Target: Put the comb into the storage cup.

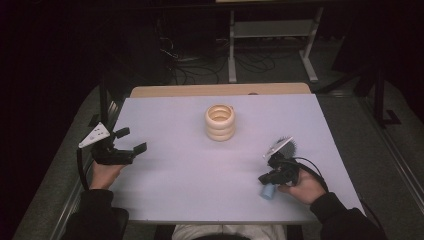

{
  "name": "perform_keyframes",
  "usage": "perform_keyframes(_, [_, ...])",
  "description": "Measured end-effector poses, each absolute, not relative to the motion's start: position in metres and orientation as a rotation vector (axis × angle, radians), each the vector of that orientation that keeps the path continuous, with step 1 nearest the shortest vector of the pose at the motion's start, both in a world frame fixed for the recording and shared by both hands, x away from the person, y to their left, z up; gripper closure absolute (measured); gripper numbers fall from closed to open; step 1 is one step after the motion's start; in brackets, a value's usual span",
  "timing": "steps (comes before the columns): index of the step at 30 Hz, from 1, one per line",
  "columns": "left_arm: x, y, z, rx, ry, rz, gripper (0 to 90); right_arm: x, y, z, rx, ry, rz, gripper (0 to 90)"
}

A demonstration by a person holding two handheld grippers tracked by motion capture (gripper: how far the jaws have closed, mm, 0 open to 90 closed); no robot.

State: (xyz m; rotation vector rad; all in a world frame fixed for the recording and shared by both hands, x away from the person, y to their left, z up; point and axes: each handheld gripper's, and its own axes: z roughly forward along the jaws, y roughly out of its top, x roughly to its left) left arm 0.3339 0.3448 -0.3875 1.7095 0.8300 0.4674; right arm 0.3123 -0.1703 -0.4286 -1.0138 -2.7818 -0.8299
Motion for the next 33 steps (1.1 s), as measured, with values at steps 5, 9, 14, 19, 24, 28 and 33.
perform_keyframes(5, [0.334, 0.344, -0.388, 1.715, 0.831, 0.47, 0.0, 0.306, -0.186, -0.427, -1.045, -2.785, -0.838, 89.0])
perform_keyframes(9, [0.334, 0.344, -0.388, 1.718, 0.83, 0.47, 0.0, 0.303, -0.197, -0.424, -1.068, -2.78, -0.847, 89.1])
perform_keyframes(14, [0.334, 0.344, -0.388, 1.719, 0.83, 0.47, 0.0, 0.299, -0.209, -0.422, -1.09, -2.781, -0.853, 89.1])
perform_keyframes(19, [0.334, 0.344, -0.388, 1.721, 0.832, 0.473, 0.0, 0.295, -0.221, -0.423, -1.121, -2.772, -0.865, 89.0])
perform_keyframes(24, [0.334, 0.344, -0.388, 1.72, 0.832, 0.472, 0.0, 0.292, -0.229, -0.422, -1.149, -2.761, -0.871, 89.0])
perform_keyframes(28, [0.334, 0.344, -0.388, 1.722, 0.831, 0.473, 0.0, 0.29, -0.236, -0.421, -1.164, -2.758, -0.877, 89.1])
perform_keyframes(33, [0.334, 0.344, -0.388, 1.723, 0.832, 0.472, 0.0, 0.288, -0.243, -0.421, -1.182, -2.76, -0.876, 89.1])
